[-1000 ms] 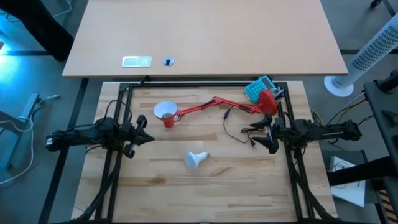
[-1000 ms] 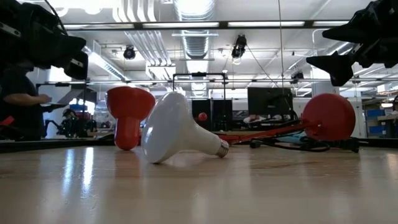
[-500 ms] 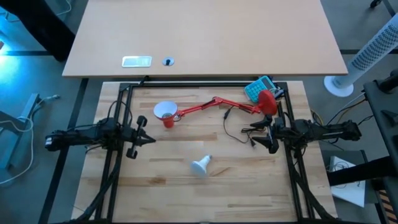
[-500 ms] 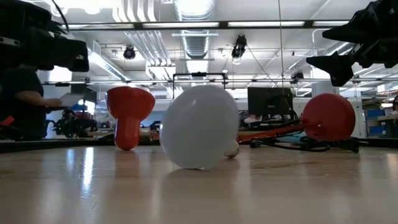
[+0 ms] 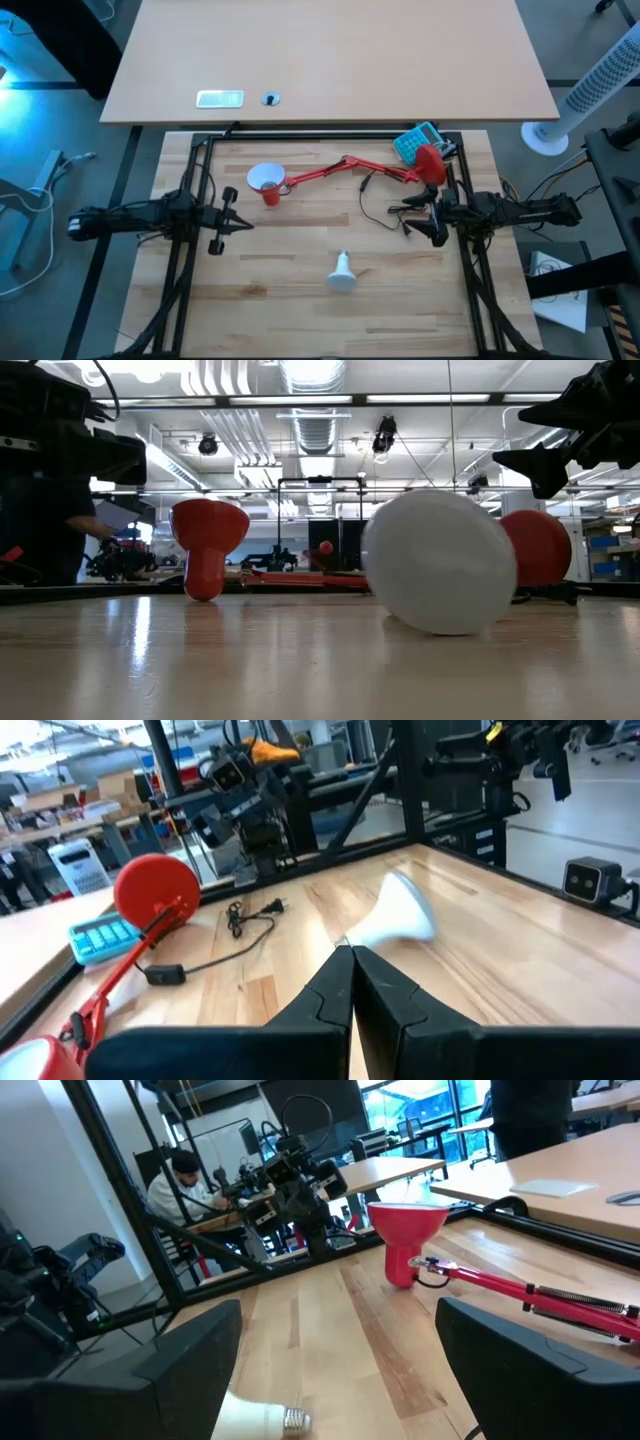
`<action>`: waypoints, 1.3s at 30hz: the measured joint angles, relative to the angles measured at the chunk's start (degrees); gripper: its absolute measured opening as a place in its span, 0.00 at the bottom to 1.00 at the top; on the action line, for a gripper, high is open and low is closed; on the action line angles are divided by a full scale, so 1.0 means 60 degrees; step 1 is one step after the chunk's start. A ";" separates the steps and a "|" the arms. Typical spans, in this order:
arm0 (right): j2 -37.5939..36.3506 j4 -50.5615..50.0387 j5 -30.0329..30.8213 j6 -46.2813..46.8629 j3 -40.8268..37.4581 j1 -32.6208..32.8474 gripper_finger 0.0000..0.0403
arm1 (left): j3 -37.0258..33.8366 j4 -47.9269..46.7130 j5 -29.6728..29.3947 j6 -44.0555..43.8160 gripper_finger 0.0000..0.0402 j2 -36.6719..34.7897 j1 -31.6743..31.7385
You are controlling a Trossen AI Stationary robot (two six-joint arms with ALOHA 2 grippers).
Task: Screw lightbulb
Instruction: Return to Home Position
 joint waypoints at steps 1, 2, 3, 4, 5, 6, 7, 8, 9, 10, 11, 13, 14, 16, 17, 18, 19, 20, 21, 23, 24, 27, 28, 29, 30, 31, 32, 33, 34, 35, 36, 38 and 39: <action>0.0001 0.0000 0.0000 0.0000 0.0000 -0.0001 0.82 | 0.0019 -0.0029 0.0001 0.0002 0.00 0.0073 0.0001; 0.0001 0.0004 0.0000 0.0000 0.0000 -0.0001 0.82 | 0.0024 -0.0027 0.0001 0.0002 0.00 0.0141 0.0002; 0.0001 0.0003 0.0000 0.0000 0.0000 -0.0001 0.83 | 0.0029 0.0002 0.0001 0.0002 0.00 0.0216 0.0000; 0.0001 0.0004 0.0000 0.0000 0.0000 -0.0001 0.83 | 0.0035 0.0012 0.0001 0.0002 0.00 0.0274 0.0002; 0.0001 0.0004 0.0000 0.0000 0.0000 -0.0001 0.83 | 0.0035 0.0009 0.0001 0.0002 0.00 0.0321 0.0002; 0.0000 0.0001 0.0000 0.0000 0.0000 -0.0001 0.83 | 0.0038 0.0029 0.0001 0.0002 0.00 0.0390 0.0001; 0.0001 0.0004 0.0000 0.0000 0.0000 0.0003 0.83 | 0.0043 0.0042 0.0001 0.0002 0.00 0.0462 -0.0001; 0.0001 0.0004 0.0000 0.0000 0.0000 0.0000 0.82 | 0.0043 0.0032 0.0001 0.0002 0.00 0.0537 0.0002; 0.0001 0.0004 0.0000 0.0000 0.0000 -0.0001 0.82 | 0.0043 0.0031 0.0001 0.0002 0.00 0.0608 0.0001; 0.0001 0.0003 0.0000 0.0000 0.0000 -0.0001 0.83 | 0.0043 0.0039 0.0001 0.0002 0.00 0.0673 -0.0001; 0.0001 0.0004 0.0000 0.0000 0.0000 -0.0001 0.83 | 0.0043 0.0043 0.0001 0.0002 0.00 0.0737 0.0002; 0.0001 0.0000 0.0000 0.0000 0.0000 -0.0001 0.83 | 0.0046 0.0042 0.0001 0.0002 0.00 0.0882 -0.0002; 0.0001 0.0004 0.0000 0.0000 0.0000 0.0002 0.83 | 0.0050 0.0045 0.0001 0.0002 0.00 0.0948 -0.0001; -0.0001 0.0000 0.0000 0.0000 0.0000 -0.0001 0.83 | 0.0057 0.0051 0.0001 0.0002 0.00 0.1078 0.0001; 0.0001 0.0004 0.0000 0.0000 0.0000 0.0000 0.82 | 0.0057 0.0056 0.0001 0.0002 0.00 0.1141 0.0000; 0.0001 0.0004 0.0000 0.0000 0.0000 -0.0001 0.83 | 0.0057 0.0056 0.0001 0.0002 0.00 0.1204 0.0000; 0.0001 0.0004 0.0000 0.0000 0.0000 -0.0001 0.83 | 0.0057 0.0056 0.0001 0.0002 0.00 0.1270 -0.0002; 0.0001 0.0004 0.0000 0.0000 0.0000 0.0003 0.83 | 0.0057 0.0056 0.0001 0.0002 0.00 0.1330 0.0002; 0.0001 0.0004 0.0000 0.0000 0.0000 0.0003 0.83 | 0.0061 0.0056 0.0001 0.0002 0.00 0.1395 -0.0002; 0.0001 0.0004 0.0000 0.0000 0.0000 0.0003 0.83 | 0.0061 0.0056 0.0001 0.0002 0.00 0.1511 -0.0001; 0.0001 0.0000 0.0000 0.0000 0.0000 -0.0001 0.82 | 0.0061 0.0063 0.0001 0.0002 0.00 0.1571 0.0000; 0.0001 0.0004 0.0000 0.0000 0.0000 0.0000 0.82 | 0.0068 0.0077 0.0001 0.0002 0.00 0.1739 -0.0002; 0.0001 0.0004 0.0000 0.0000 0.0000 0.0003 0.82 | 0.0068 0.0090 0.0001 0.0002 0.00 0.1794 -0.0001; 0.0001 0.0003 0.0000 0.0000 0.0000 -0.0001 0.82 | 0.0068 0.0093 -0.0002 0.0002 0.00 0.1846 -0.0001; 0.0001 0.0004 0.0000 0.0000 0.0000 -0.0001 0.82 | 0.0068 0.0093 -0.0003 0.0002 0.00 0.1895 -0.0002; 0.0001 0.0002 0.0000 0.0000 0.0000 0.0000 0.82 | 0.0068 0.0093 0.0001 0.0002 0.00 0.1945 0.0000; 0.0001 0.0004 0.0000 0.0000 0.0000 0.0001 0.82 | 0.0068 0.0093 -0.0002 0.0002 0.00 0.1996 -0.0002; 0.0001 0.0004 0.0000 0.0000 0.0000 -0.0001 0.82 | 0.0068 0.0093 0.0000 0.0002 0.00 0.2044 -0.0002; 0.0000 0.0004 0.0000 0.0000 0.0000 -0.0001 0.82 | 0.0072 0.0089 0.0001 0.0002 0.00 0.2090 0.0000; 0.0001 0.0004 0.0000 0.0000 0.0000 -0.0001 0.82 | 0.0072 0.0090 0.0000 0.0002 0.00 0.2132 -0.0001; 0.0001 0.0004 0.0000 0.0000 0.0000 -0.0001 0.82 | 0.0072 0.0089 -0.0003 0.0002 0.00 0.2175 -0.0002; 0.0001 0.0004 0.0000 0.0000 0.0000 0.0002 0.83 | 0.0072 0.0089 -0.0001 0.0002 0.00 0.2259 0.0000; 0.0001 0.0004 0.0000 0.0000 0.0000 -0.0001 0.83 | 0.0072 0.0085 -0.0003 0.0002 0.00 0.2295 -0.0002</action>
